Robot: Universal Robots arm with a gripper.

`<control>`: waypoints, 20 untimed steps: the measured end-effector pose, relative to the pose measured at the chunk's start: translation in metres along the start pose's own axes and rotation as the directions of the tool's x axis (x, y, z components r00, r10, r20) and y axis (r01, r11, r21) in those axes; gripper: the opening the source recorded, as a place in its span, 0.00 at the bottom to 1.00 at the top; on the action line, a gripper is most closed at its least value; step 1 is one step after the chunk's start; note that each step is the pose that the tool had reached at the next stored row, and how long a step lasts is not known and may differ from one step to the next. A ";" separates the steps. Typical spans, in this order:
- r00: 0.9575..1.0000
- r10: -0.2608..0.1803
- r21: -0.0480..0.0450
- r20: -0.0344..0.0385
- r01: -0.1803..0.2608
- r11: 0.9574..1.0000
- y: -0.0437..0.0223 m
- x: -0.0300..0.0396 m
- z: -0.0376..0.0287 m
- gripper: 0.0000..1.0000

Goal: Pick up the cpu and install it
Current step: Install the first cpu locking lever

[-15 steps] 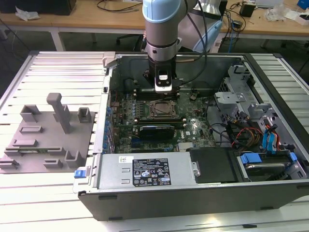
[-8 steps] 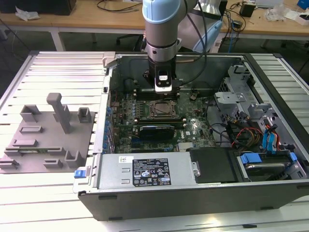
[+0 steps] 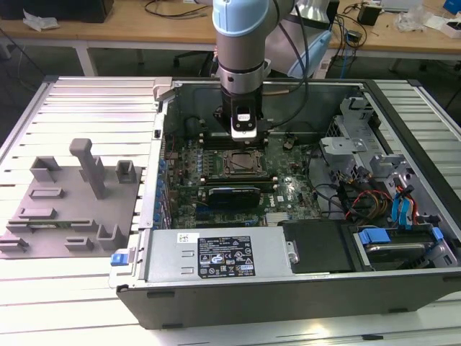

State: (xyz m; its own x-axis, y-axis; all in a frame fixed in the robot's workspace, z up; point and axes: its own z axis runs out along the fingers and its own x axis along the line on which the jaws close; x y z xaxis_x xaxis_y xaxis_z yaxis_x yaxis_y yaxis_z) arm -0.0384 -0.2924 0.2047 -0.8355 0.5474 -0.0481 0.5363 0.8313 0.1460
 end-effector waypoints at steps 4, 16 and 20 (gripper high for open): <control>1.000 -0.001 0.008 0.005 0.001 1.000 0.0000 -0.0010 0.0009 0.11; 1.000 0.000 0.011 0.007 0.000 1.000 0.0015 -0.0028 -0.0014 0.11; 1.000 0.000 0.011 0.007 0.000 1.000 0.0036 -0.0017 -0.0033 0.11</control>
State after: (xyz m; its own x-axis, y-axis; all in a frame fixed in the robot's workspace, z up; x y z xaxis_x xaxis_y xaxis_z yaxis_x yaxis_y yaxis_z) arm -0.0355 -0.2906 0.2086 -0.8344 0.5483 -0.0553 0.5379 0.8322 0.1349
